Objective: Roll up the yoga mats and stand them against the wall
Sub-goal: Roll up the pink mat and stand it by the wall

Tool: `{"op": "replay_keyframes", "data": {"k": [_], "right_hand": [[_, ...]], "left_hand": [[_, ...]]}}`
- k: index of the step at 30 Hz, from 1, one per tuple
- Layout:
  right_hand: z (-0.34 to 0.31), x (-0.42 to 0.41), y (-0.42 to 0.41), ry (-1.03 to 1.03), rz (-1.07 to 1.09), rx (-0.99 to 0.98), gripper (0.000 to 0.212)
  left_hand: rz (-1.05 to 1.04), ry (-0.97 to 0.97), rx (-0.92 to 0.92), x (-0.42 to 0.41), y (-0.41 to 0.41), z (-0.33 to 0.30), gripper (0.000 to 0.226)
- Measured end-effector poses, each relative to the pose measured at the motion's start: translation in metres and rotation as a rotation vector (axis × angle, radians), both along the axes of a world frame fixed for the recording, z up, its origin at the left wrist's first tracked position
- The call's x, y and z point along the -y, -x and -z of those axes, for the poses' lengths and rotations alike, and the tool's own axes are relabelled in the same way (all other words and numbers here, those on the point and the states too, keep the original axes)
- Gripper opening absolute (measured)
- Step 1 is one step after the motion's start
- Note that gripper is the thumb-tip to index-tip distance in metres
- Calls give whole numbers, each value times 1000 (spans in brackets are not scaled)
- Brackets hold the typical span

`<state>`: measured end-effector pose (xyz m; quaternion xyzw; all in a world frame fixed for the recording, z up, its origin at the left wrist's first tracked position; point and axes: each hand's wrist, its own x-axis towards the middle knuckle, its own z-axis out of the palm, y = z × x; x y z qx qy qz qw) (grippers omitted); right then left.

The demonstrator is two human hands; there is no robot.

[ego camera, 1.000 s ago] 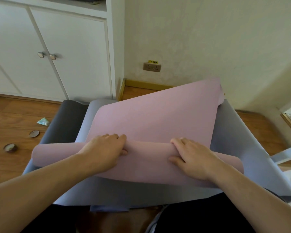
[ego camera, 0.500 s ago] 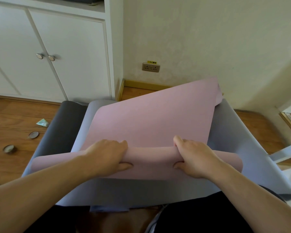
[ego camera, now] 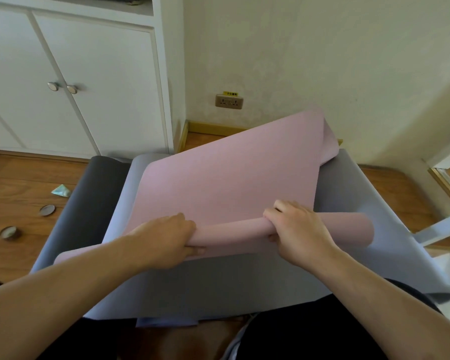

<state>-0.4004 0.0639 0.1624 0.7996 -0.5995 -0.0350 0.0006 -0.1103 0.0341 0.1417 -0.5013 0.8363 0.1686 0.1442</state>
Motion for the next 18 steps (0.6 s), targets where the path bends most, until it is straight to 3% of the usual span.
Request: {"op": "replay_keyframes", "data": {"k": [3,8,13,18], "right_hand": [[-2,1,-1,-99,16,54,37],[-7,3,8,-54,56,92,21],[-5,3,7,29,18,77,15],[-1,-2,-1,-39,-37,-28,30]], "left_hand": [[-23,-40,-19,1,-4,-2,45],[2,36,-173,0,-5,-10,48],[1,170,-118,-1,-1,-14,38],[-18,182,-71,-1,2,-14,34]]}}
